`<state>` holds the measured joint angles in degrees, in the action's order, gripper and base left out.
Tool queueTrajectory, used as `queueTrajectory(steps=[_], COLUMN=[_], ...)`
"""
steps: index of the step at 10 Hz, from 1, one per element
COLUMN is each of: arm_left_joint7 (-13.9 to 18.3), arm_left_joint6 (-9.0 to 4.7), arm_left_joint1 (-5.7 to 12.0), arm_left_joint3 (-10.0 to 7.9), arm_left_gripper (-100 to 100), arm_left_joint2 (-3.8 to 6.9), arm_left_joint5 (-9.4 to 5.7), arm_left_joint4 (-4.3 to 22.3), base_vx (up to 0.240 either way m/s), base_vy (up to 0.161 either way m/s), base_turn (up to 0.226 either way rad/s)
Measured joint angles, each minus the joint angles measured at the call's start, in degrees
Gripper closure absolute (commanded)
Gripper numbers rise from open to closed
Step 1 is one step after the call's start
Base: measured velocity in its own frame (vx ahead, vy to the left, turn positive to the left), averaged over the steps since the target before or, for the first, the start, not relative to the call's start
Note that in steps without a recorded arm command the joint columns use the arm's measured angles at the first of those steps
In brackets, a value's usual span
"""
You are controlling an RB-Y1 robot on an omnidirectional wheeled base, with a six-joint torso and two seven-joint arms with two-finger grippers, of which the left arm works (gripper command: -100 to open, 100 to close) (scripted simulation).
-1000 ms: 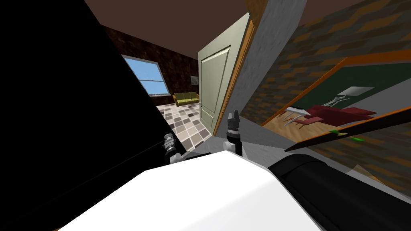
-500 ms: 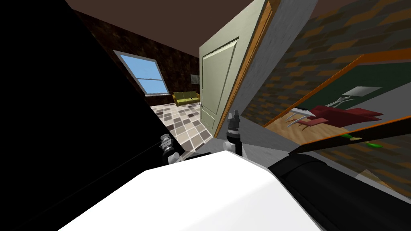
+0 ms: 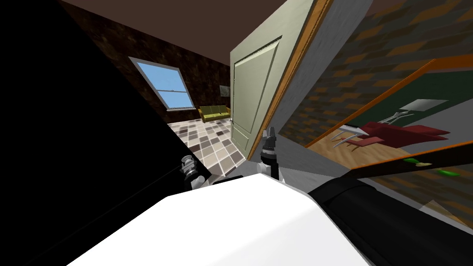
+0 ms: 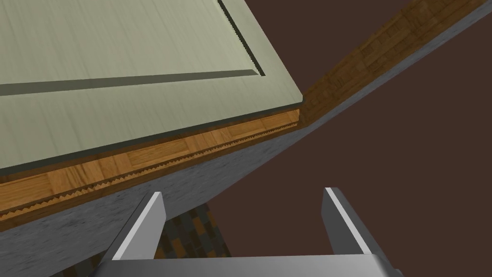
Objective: Push the door open
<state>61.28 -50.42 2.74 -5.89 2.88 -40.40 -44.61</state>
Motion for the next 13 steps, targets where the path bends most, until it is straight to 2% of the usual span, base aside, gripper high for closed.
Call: queueTrajectory(steps=[2,3,4,6,8,10,12,13], arm_left_joint7=[-0.07,-0.02,-0.64,0.02,-0.01,-0.65,-0.49,-0.72], arm_left_joint6=[-0.09,0.05,0.60,-0.49,-0.64,0.18,-0.03,-0.06], arm_left_joint1=[0.69,0.27,-0.67,0.59,0.33,-0.08,0.67,0.52], arm_left_joint3=[-1.57,-2.26,-3.04,-4.33,-5.71,-7.30,-8.74,-9.38], arm_left_gripper=[100,100,100,100,100,100,100,100], arm_left_joint2=[-0.06,-0.03,-0.56,-0.32,-0.76,-1.24,-1.29,-1.74], arm_left_joint5=[0.11,0.21,0.26,0.56,0.77,0.76,0.86,0.97], arm_left_joint4=[0.75,0.28,-1.41,0.88,0.57,-0.58,0.29,-0.15], base_vx=[0.102,0.115,0.095,0.094,0.099,0.102,0.091,0.095], base_vy=[0.020,0.025,0.022,0.013,0.009,0.018,0.022,0.013], base_turn=[0.017,0.028,0.027,0.019,0.020,0.012,0.011,0.020])
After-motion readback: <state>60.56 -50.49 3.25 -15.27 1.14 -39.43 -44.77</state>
